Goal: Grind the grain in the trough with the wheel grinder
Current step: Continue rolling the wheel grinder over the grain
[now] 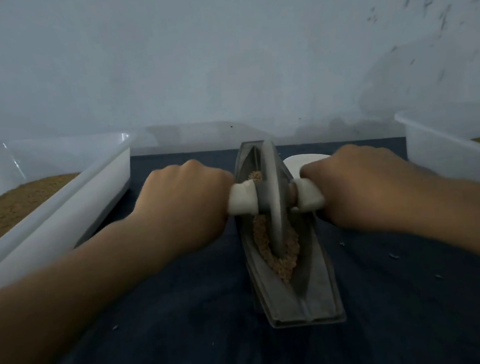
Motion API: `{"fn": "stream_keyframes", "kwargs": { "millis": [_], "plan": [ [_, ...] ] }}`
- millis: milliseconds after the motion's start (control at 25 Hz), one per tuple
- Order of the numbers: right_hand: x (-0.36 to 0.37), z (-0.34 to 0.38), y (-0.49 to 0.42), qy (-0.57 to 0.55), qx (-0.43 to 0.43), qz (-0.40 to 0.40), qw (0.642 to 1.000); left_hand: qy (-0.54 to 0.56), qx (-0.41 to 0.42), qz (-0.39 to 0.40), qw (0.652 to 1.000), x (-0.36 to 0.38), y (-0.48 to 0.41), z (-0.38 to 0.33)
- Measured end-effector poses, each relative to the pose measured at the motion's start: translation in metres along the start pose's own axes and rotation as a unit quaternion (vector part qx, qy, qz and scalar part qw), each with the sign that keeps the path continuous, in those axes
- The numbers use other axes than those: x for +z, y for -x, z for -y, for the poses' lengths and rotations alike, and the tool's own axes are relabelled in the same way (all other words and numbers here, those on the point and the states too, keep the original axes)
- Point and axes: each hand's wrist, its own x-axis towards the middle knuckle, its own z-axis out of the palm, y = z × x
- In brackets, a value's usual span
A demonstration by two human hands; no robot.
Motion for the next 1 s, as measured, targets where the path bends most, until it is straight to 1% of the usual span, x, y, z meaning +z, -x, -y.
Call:
{"fn": "stream_keyframes", "kwargs": {
  "millis": [40, 80, 120, 160, 200, 240, 280, 320, 400, 440, 480, 520, 560, 600, 640, 680, 720, 760, 800, 880, 960, 1000],
  "plan": [
    [0.0, 0.003, 0.006, 0.018, -0.004, -0.035, 0.999, -0.013, -0.003, -0.006, 1.0, -0.001, 0.008, -0.001],
    [0.001, 0.008, 0.005, 0.021, 0.0, -0.04, 0.999, -0.032, -0.022, 0.002, 0.999, -0.002, 0.007, -0.004],
    [0.006, 0.011, 0.0, 0.008, 0.017, -0.046, 0.999, -0.028, -0.046, 0.004, 0.999, 0.0, 0.001, -0.007],
    [0.009, 0.013, -0.011, -0.025, 0.05, -0.039, 0.998, -0.026, -0.07, -0.004, 0.997, 0.001, -0.013, -0.01],
    [0.007, 0.015, -0.023, -0.038, 0.084, 0.002, 0.996, -0.016, -0.087, 0.011, 0.996, -0.002, -0.028, -0.011],
    [0.006, 0.013, -0.03, -0.044, 0.101, 0.049, 0.993, -0.02, -0.081, 0.029, 0.996, -0.002, -0.037, -0.01],
    [0.006, 0.008, -0.031, -0.052, 0.091, 0.07, 0.992, -0.013, -0.067, 0.045, 0.997, -0.002, -0.041, -0.007],
    [0.004, 0.003, -0.027, -0.065, 0.067, 0.08, 0.992, -0.006, -0.04, 0.042, 0.998, -0.001, -0.037, -0.001],
    [0.002, -0.002, -0.005, -0.014, -0.022, 0.017, 1.0, 0.004, 0.008, -0.007, 1.0, 0.002, -0.007, 0.006],
    [0.002, -0.001, 0.004, 0.011, -0.035, -0.034, 0.999, 0.007, 0.016, -0.016, 1.0, 0.003, 0.008, 0.006],
    [-0.001, 0.001, 0.005, 0.021, -0.041, -0.063, 0.997, 0.005, -0.001, -0.022, 1.0, 0.004, 0.012, 0.004],
    [-0.002, 0.003, 0.0, 0.013, -0.035, -0.061, 0.997, 0.011, -0.021, -0.005, 1.0, 0.007, 0.01, 0.002],
    [0.0, 0.006, -0.011, -0.002, -0.014, -0.047, 0.999, 0.016, -0.052, -0.005, 0.999, 0.009, 0.004, -0.001],
    [0.003, 0.009, -0.023, -0.008, 0.019, -0.02, 1.0, 0.021, -0.092, 0.014, 0.995, 0.007, -0.01, -0.003],
    [0.004, 0.009, -0.033, -0.015, 0.052, 0.027, 0.998, 0.027, -0.112, 0.036, 0.993, 0.002, -0.024, -0.004],
    [0.004, 0.007, -0.036, -0.016, 0.065, 0.064, 0.996, 0.015, -0.095, 0.053, 0.994, -0.002, -0.032, -0.004],
    [0.003, 0.003, -0.034, -0.026, 0.053, 0.08, 0.995, 0.01, -0.073, 0.073, 0.995, -0.006, -0.033, -0.002],
    [0.001, -0.001, -0.024, -0.037, 0.032, 0.086, 0.995, 0.008, -0.051, 0.083, 0.995, -0.007, -0.025, 0.001],
    [-0.003, -0.004, -0.01, -0.025, 0.009, 0.07, 0.997, 0.005, -0.037, 0.081, 0.996, -0.01, -0.009, 0.003],
    [-0.014, -0.008, 0.01, 0.0, -0.026, 0.008, 1.0, 0.009, -0.035, 0.05, 0.998, -0.015, 0.021, 0.005],
    [-0.028, -0.007, 0.013, -0.011, -0.037, 0.014, 0.999, -0.004, -0.041, 0.052, 0.998, -0.025, 0.033, 0.004],
    [-0.03, -0.005, 0.015, -0.017, -0.021, 0.028, 0.999, 0.007, -0.041, 0.052, 0.998, -0.027, 0.034, 0.003]
  ]
}}
